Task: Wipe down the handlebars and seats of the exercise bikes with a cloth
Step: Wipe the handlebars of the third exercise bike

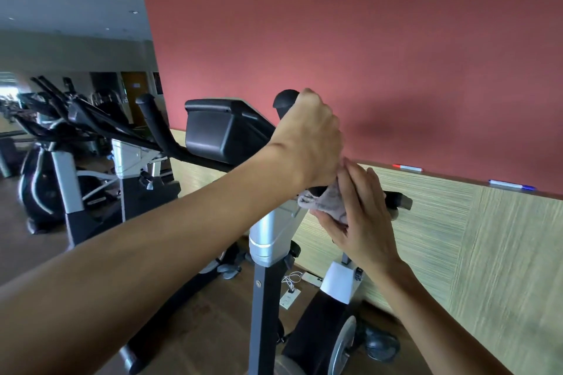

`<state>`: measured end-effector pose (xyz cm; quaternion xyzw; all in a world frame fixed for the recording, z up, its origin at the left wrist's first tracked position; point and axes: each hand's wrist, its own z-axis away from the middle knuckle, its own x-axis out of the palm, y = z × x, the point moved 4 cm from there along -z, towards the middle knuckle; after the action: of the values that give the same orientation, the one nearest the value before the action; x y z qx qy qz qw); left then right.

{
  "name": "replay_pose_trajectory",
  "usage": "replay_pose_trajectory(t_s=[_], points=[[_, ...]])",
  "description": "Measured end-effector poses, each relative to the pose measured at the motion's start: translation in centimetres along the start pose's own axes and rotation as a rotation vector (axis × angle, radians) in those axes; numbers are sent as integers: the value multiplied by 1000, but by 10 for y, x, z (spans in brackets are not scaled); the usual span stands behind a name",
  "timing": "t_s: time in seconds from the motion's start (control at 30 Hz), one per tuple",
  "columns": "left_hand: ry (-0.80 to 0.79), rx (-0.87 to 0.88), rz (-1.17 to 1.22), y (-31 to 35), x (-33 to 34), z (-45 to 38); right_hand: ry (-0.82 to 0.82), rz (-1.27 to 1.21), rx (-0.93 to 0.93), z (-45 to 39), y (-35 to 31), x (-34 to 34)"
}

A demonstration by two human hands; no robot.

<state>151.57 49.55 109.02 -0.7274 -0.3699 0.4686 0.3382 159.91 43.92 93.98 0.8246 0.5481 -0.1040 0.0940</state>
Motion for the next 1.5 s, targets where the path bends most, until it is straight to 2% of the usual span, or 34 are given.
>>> replay_pose_trajectory(t_s=[0.13,0.3,0.4,0.53,0.7,0.8,1.03,1.13,1.23,1.37,1.5], points=[[-10,5,7,6,6,-2,114,107,-40,-6,-5,7],[111,-86,10,6,7,5,246,185,-76,-11,-11,8],[123,-136,-17,14,8,10,287,233,-160,5,14,14],[208,-251,-105,19,11,6,393,301,-176,27,48,28],[303,-358,-94,22,11,6,598,425,-219,6,14,30],[328,-408,-102,27,13,9,668,439,-241,2,8,30],[369,-505,-132,36,25,13,736,431,-237,47,67,50],[452,-552,-160,38,34,16,807,496,-248,35,55,51],[555,-513,-171,48,51,21,831,542,-229,21,38,51],[694,-530,16,71,78,35,839,509,-244,33,55,59],[640,-584,15,98,84,45,886,564,-313,73,97,78]])
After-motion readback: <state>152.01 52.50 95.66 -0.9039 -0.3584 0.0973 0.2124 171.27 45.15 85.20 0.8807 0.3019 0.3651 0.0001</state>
